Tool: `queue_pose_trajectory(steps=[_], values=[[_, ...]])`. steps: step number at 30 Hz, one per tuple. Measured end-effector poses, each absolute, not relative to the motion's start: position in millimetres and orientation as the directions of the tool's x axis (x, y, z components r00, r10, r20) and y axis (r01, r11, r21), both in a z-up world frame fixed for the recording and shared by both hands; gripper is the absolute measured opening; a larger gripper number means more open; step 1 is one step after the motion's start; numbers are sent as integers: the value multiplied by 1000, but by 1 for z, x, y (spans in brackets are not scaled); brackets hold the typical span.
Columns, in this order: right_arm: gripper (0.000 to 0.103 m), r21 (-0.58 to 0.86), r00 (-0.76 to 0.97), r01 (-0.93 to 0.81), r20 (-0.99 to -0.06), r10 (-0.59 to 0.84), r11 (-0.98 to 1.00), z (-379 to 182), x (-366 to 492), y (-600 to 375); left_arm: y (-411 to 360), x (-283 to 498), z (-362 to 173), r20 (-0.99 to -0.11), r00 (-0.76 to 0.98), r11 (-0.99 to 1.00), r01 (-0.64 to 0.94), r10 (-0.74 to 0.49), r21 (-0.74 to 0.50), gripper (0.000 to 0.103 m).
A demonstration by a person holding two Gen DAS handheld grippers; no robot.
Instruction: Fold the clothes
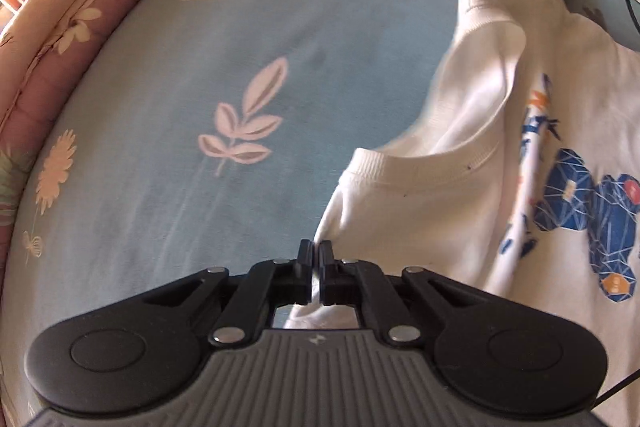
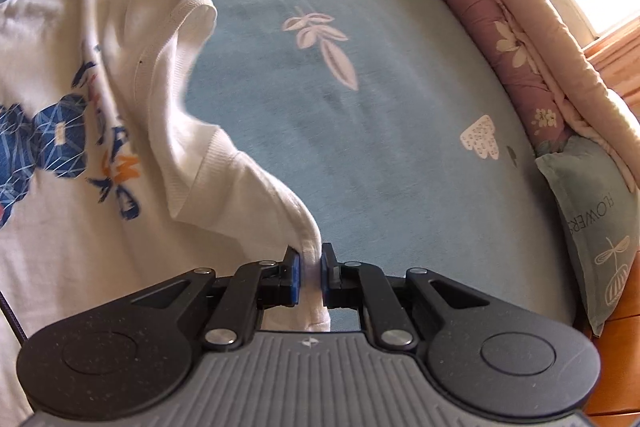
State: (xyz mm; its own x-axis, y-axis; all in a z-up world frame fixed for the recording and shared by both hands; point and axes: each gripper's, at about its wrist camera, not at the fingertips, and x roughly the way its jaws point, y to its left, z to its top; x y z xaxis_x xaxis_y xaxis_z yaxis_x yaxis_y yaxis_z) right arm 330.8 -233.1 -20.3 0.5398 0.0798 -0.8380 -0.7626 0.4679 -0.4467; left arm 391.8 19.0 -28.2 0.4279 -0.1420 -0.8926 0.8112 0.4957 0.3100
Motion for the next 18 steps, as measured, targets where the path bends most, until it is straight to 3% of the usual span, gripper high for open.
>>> queue_pose_trajectory(steps=[10,14,18], values=[[3,-474,591,-688,-805,46,549,-19,385,-238,32,431,-20,-859,498,604,723,-120,335,1],[3,-486,622,-634,-783,23,601,-24,413,-239,30,458,-33,-864,492,642,698,-110,316,0],[10,-361,546,-656,-833,88,663,-25,426,-241,41,467,-35,-881,455,688,681,-129,251,8]])
